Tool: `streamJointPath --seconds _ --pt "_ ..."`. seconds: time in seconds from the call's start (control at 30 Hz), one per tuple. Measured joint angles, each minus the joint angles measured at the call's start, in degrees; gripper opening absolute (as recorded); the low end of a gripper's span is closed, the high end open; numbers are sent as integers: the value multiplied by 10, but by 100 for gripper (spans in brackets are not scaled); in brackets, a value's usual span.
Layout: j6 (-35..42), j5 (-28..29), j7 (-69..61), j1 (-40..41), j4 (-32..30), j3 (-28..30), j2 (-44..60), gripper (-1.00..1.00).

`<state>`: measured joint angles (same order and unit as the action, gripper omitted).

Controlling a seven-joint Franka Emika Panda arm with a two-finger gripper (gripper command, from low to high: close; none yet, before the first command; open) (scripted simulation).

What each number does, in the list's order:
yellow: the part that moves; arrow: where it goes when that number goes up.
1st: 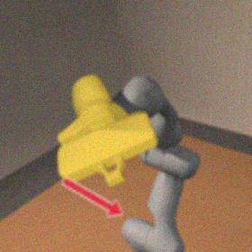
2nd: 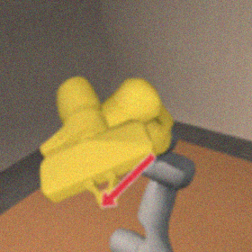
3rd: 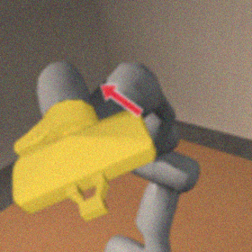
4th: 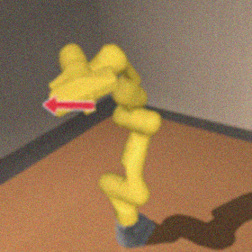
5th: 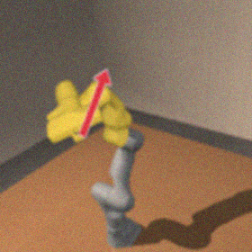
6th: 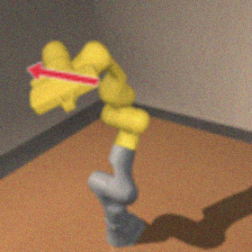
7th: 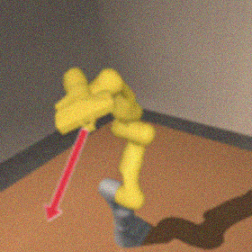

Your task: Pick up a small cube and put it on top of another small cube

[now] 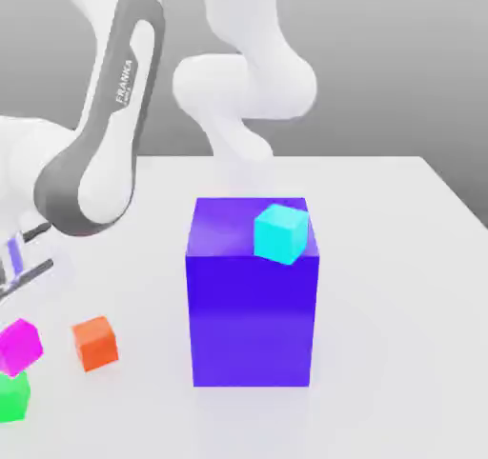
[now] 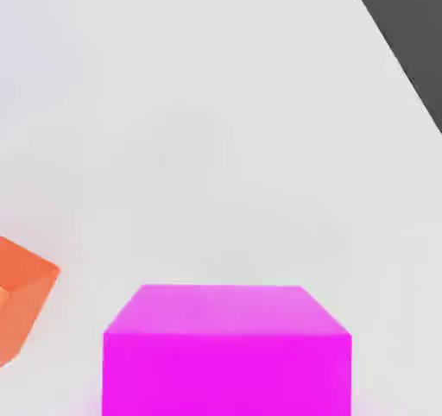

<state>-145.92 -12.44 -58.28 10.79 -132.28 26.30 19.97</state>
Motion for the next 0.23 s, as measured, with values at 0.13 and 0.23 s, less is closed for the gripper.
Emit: streamJointPath --seconds 0.13,0.23 --pt "-8 -11 -9 11 4 -6 23 -100" --pt "-16 -20 -16 16 5 -13 35 -100"
